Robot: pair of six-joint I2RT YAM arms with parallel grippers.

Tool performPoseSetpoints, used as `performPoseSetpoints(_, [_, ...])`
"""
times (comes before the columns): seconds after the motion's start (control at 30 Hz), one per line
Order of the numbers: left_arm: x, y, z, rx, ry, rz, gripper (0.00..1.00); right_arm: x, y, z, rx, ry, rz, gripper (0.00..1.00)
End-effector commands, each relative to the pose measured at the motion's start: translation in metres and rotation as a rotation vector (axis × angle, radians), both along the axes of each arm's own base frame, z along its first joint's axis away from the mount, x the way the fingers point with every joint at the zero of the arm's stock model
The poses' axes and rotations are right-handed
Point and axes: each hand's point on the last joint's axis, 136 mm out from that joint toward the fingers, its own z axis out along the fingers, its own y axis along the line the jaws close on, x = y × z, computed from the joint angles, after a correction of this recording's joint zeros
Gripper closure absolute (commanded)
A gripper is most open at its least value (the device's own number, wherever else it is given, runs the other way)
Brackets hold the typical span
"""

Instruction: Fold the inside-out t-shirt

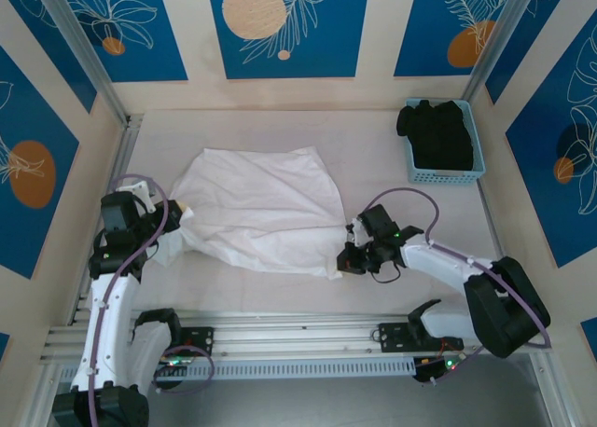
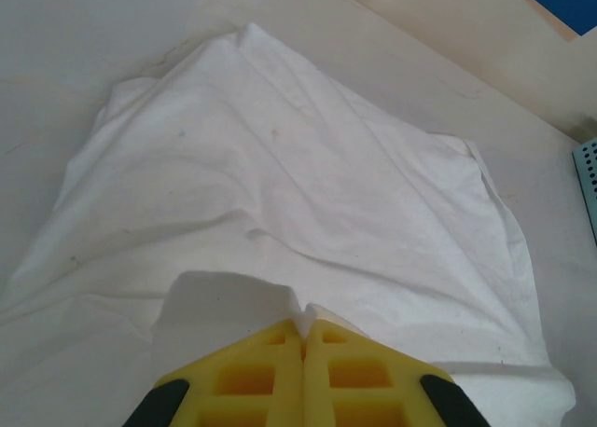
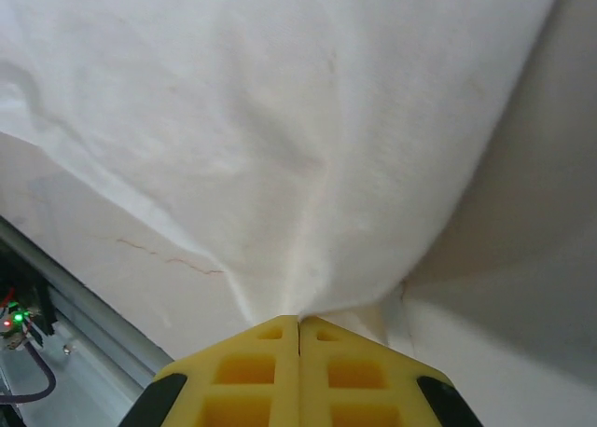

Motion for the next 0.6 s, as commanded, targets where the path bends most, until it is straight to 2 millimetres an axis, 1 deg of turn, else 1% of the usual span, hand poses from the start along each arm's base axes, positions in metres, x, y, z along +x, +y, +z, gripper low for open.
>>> performPoseSetpoints(0.0, [0.001, 0.001, 0.007, -0.006, -0.037, 0.001, 1.0, 0.013, 0.005, 0.029, 0.071, -0.092, 0.014, 1.0])
performPoseSetpoints(0.1, [0.002, 0.001, 0.01, -0.014, -0.045, 0.009, 1.0, 0.03, 0.001, 0.05, 0.119, -0.172, -0.019, 1.0])
performPoseSetpoints(0.2, [0.004, -0.003, 0.017, -0.048, -0.068, 0.001, 1.0, 0.055, 0.004, 0.077, 0.216, -0.259, -0.063, 1.0])
performPoseSetpoints(0.23, [0.006, -0.005, 0.023, -0.069, -0.082, -0.002, 1.0, 0.065, 0.004, 0.087, 0.233, -0.292, -0.076, 1.0])
performPoseSetpoints(0.3, [0.008, -0.008, 0.041, -0.093, -0.123, -0.013, 1.0, 0.084, -0.002, 0.111, 0.244, -0.358, -0.1, 1.0])
performPoseSetpoints(0.33, [0.009, -0.008, 0.056, -0.092, -0.15, -0.014, 1.0, 0.093, -0.006, 0.128, 0.25, -0.402, -0.111, 1.0])
performPoseSetpoints(0.4, [0.007, -0.005, 0.093, -0.063, -0.217, -0.002, 1.0, 0.107, -0.018, 0.164, 0.25, -0.502, -0.143, 1.0])
performPoseSetpoints(0.43, [0.004, -0.002, 0.114, -0.038, -0.258, 0.009, 1.0, 0.112, -0.026, 0.184, 0.239, -0.557, -0.165, 1.0])
performPoseSetpoints(0.47, [0.0, 0.001, 0.137, -0.014, -0.304, 0.025, 1.0, 0.115, -0.036, 0.205, 0.236, -0.609, -0.189, 1.0])
performPoseSetpoints(0.5, [-0.003, 0.005, 0.155, 0.008, -0.343, 0.044, 1.0, 0.116, -0.045, 0.223, 0.236, -0.653, -0.209, 1.0])
performPoseSetpoints(0.57, [-0.013, 0.012, 0.194, 0.058, -0.425, 0.086, 1.0, 0.113, -0.063, 0.265, 0.231, -0.751, -0.256, 1.0])
